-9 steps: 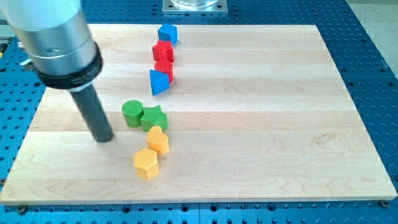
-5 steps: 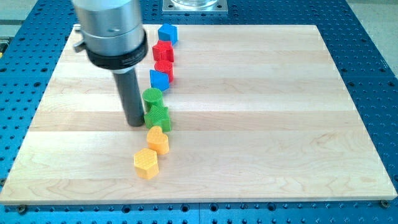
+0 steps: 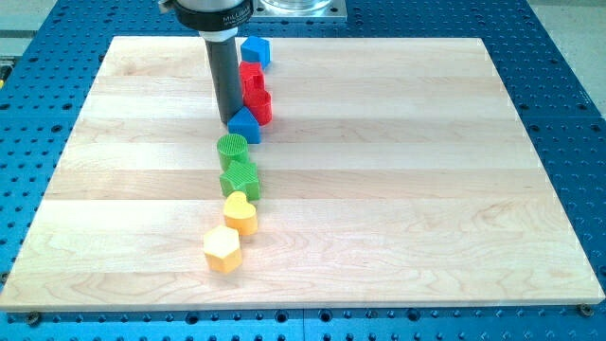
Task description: Adjust the blocks in a vertical line
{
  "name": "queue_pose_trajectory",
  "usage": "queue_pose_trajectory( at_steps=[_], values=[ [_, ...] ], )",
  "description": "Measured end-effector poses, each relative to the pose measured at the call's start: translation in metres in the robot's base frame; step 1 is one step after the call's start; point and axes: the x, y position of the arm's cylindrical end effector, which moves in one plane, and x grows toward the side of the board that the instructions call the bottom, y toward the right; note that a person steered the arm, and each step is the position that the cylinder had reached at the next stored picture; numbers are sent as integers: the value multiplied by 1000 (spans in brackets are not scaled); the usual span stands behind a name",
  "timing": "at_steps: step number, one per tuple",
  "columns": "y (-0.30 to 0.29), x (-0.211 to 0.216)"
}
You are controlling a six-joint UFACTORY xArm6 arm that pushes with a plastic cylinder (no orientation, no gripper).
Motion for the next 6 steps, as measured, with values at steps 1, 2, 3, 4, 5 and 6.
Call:
queue_pose_trajectory(
  at_steps=[1, 2, 3, 4, 5, 6],
  values=[
    [0, 26],
    [-11, 29],
    [-48, 52],
    [-21, 52],
    [4, 52],
    [-21, 32]
  ],
)
